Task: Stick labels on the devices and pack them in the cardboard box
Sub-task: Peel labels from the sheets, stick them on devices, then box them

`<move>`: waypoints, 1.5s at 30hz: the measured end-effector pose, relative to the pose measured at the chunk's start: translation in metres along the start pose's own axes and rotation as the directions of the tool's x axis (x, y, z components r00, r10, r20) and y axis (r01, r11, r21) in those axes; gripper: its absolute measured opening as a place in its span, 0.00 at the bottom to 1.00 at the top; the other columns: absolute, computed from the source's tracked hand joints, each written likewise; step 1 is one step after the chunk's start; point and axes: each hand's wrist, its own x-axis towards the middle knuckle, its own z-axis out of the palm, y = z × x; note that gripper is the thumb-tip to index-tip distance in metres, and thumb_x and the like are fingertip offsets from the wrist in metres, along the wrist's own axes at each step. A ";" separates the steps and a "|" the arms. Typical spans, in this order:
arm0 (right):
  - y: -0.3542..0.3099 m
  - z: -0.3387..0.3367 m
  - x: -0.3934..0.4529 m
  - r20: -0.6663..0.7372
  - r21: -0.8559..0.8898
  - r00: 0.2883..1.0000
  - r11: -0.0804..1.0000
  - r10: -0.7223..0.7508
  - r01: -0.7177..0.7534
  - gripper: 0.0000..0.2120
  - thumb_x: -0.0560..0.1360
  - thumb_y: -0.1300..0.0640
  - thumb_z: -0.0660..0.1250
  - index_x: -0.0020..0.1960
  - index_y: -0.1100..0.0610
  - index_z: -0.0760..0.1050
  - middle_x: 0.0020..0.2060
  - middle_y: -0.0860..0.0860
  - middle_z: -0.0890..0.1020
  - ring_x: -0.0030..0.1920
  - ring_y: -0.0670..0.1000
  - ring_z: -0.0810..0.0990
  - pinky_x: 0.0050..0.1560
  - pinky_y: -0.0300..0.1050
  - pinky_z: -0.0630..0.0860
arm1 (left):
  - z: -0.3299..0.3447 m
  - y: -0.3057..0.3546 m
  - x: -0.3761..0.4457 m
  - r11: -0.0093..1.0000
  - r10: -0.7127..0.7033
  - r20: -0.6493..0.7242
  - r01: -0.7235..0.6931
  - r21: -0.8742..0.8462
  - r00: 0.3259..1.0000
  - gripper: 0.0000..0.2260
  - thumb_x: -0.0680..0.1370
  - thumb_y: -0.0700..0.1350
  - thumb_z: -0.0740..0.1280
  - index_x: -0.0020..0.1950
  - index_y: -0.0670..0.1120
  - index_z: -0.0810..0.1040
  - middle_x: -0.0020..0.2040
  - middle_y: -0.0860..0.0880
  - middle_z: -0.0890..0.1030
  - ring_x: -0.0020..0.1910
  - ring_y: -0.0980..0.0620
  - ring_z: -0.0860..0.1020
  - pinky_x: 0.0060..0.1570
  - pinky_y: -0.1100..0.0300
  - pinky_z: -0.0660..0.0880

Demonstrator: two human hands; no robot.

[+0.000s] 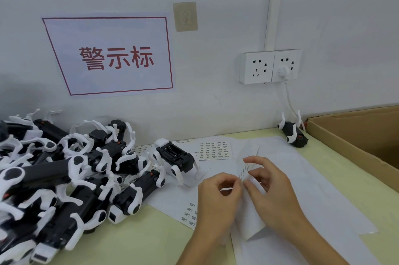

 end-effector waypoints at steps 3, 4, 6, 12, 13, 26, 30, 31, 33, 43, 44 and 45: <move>-0.001 -0.001 0.000 -0.004 -0.002 1.000 1.000 0.000 0.000 0.22 0.75 0.69 0.69 0.54 0.42 0.77 0.36 0.44 0.81 0.39 0.44 0.80 0.41 0.28 0.73 | -0.001 -0.002 -0.001 0.993 0.084 0.027 -0.086 0.080 0.996 0.08 0.76 0.37 0.71 0.41 0.48 0.85 0.39 0.56 0.85 0.42 0.57 0.83 0.44 0.69 0.77; -0.002 -0.001 0.000 -0.004 -0.008 1.000 1.000 -0.004 0.003 0.22 0.74 0.69 0.70 0.55 0.42 0.77 0.36 0.45 0.81 0.39 0.44 0.80 0.41 0.29 0.73 | -0.001 -0.004 -0.001 0.982 0.133 0.029 -0.136 0.133 0.991 0.07 0.77 0.38 0.70 0.41 0.48 0.85 0.39 0.58 0.84 0.43 0.58 0.83 0.44 0.69 0.77; -0.003 -0.002 -0.001 0.001 -0.009 1.000 1.000 -0.004 0.004 0.21 0.74 0.69 0.70 0.55 0.44 0.77 0.36 0.45 0.81 0.39 0.45 0.79 0.42 0.30 0.74 | -0.002 -0.007 0.000 0.948 0.222 0.040 -0.226 0.223 0.974 0.06 0.77 0.39 0.69 0.43 0.48 0.84 0.39 0.58 0.83 0.43 0.59 0.81 0.45 0.68 0.76; -0.006 -0.004 0.000 0.006 0.034 0.999 0.998 0.052 -0.052 0.22 0.74 0.70 0.70 0.55 0.43 0.78 0.35 0.49 0.82 0.37 0.45 0.80 0.42 0.32 0.75 | 0.000 -0.003 0.000 0.986 0.101 0.000 -0.100 0.133 0.995 0.09 0.78 0.38 0.69 0.41 0.48 0.84 0.38 0.58 0.83 0.42 0.59 0.81 0.41 0.72 0.74; -0.006 -0.005 0.001 0.008 0.041 0.998 0.997 0.061 -0.062 0.22 0.74 0.70 0.69 0.55 0.43 0.78 0.35 0.49 0.83 0.37 0.44 0.80 0.42 0.32 0.74 | 0.000 -0.002 0.001 0.995 0.056 0.003 -0.056 0.087 0.998 0.09 0.78 0.37 0.69 0.41 0.47 0.84 0.38 0.57 0.84 0.41 0.59 0.81 0.40 0.72 0.73; -0.007 -0.007 0.000 0.032 0.072 0.994 0.992 0.101 -0.103 0.21 0.75 0.70 0.69 0.57 0.45 0.78 0.35 0.49 0.84 0.37 0.46 0.81 0.41 0.33 0.75 | -0.002 0.003 0.000 0.996 0.032 0.031 -0.034 0.086 0.999 0.09 0.79 0.38 0.68 0.42 0.49 0.84 0.39 0.59 0.84 0.42 0.59 0.81 0.40 0.71 0.73; -0.005 -0.008 0.001 0.039 0.089 0.993 0.990 0.110 -0.113 0.21 0.75 0.70 0.69 0.58 0.46 0.78 0.35 0.49 0.85 0.39 0.52 0.81 0.41 0.35 0.75 | -0.003 0.004 0.000 0.996 0.043 0.039 -0.046 0.080 0.998 0.09 0.78 0.38 0.69 0.42 0.50 0.84 0.41 0.58 0.84 0.45 0.59 0.82 0.43 0.70 0.74; -0.005 -0.008 0.001 0.041 0.091 0.993 0.989 0.112 -0.115 0.21 0.75 0.70 0.69 0.58 0.46 0.78 0.35 0.50 0.85 0.39 0.54 0.81 0.40 0.36 0.75 | -0.003 0.004 0.001 0.996 0.044 0.042 -0.048 0.080 0.998 0.09 0.78 0.38 0.70 0.42 0.50 0.84 0.41 0.58 0.84 0.45 0.59 0.82 0.43 0.71 0.75; -0.004 -0.008 0.002 0.045 0.088 0.993 0.989 0.113 -0.116 0.20 0.75 0.70 0.68 0.58 0.46 0.78 0.34 0.50 0.84 0.39 0.56 0.80 0.39 0.36 0.75 | -0.005 0.004 0.001 0.996 0.034 0.045 -0.037 0.084 0.998 0.08 0.77 0.38 0.71 0.42 0.49 0.85 0.40 0.58 0.84 0.44 0.59 0.82 0.43 0.71 0.75; -0.004 -0.011 0.001 0.083 0.075 0.982 0.982 0.168 -0.174 0.22 0.76 0.70 0.68 0.58 0.45 0.77 0.35 0.52 0.84 0.33 0.54 0.77 0.36 0.38 0.74 | -0.007 0.000 0.003 0.967 0.110 0.089 -0.127 0.222 0.990 0.08 0.79 0.40 0.70 0.43 0.50 0.83 0.39 0.59 0.83 0.43 0.62 0.80 0.43 0.71 0.73; -0.004 -0.011 0.001 0.088 0.077 0.980 0.980 0.177 -0.183 0.21 0.76 0.70 0.68 0.59 0.46 0.77 0.35 0.53 0.84 0.33 0.52 0.77 0.35 0.38 0.74 | -0.007 -0.002 0.002 0.948 0.155 0.100 -0.177 0.266 0.983 0.06 0.79 0.40 0.70 0.43 0.49 0.83 0.40 0.58 0.82 0.44 0.61 0.79 0.44 0.71 0.73; -0.005 -0.010 0.001 0.093 0.078 0.978 0.978 0.188 -0.195 0.21 0.76 0.70 0.68 0.59 0.46 0.77 0.36 0.53 0.85 0.33 0.51 0.77 0.36 0.38 0.75 | -0.007 -0.003 0.002 0.925 0.191 0.116 -0.218 0.312 0.975 0.05 0.79 0.41 0.69 0.44 0.48 0.82 0.41 0.58 0.81 0.44 0.61 0.78 0.45 0.71 0.73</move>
